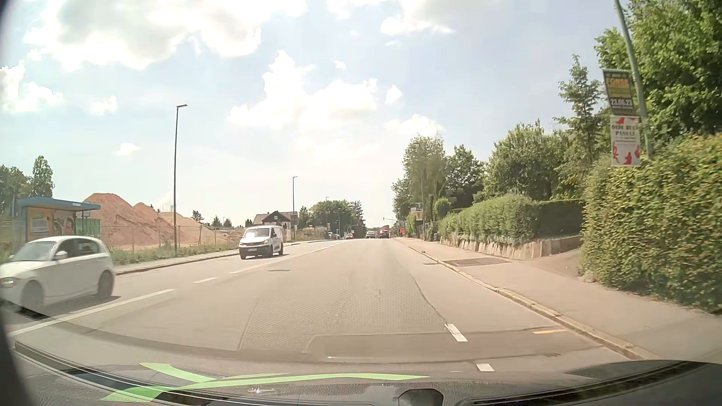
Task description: Follow the waypoints while adhering to traffic rules and regulations
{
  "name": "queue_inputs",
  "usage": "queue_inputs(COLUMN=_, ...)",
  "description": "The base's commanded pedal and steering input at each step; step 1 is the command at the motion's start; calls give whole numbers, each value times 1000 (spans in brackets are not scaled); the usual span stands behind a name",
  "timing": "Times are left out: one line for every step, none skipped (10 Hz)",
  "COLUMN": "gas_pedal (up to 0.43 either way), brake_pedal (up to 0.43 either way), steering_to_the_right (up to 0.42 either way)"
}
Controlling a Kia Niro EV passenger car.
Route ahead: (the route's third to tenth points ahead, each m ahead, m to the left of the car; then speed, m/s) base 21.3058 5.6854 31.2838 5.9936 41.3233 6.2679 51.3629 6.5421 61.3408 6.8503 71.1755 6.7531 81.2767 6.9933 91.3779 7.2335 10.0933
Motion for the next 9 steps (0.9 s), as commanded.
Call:
queue_inputs(gas_pedal=197, brake_pedal=0, steering_to_the_right=4)
queue_inputs(gas_pedal=189, brake_pedal=0, steering_to_the_right=3)
queue_inputs(gas_pedal=177, brake_pedal=0, steering_to_the_right=3)
queue_inputs(gas_pedal=177, brake_pedal=0, steering_to_the_right=2)
queue_inputs(gas_pedal=169, brake_pedal=0, steering_to_the_right=0)
queue_inputs(gas_pedal=169, brake_pedal=0, steering_to_the_right=-1)
queue_inputs(gas_pedal=169, brake_pedal=0, steering_to_the_right=-4)
queue_inputs(gas_pedal=169, brake_pedal=0, steering_to_the_right=-4)
queue_inputs(gas_pedal=169, brake_pedal=0, steering_to_the_right=-5)
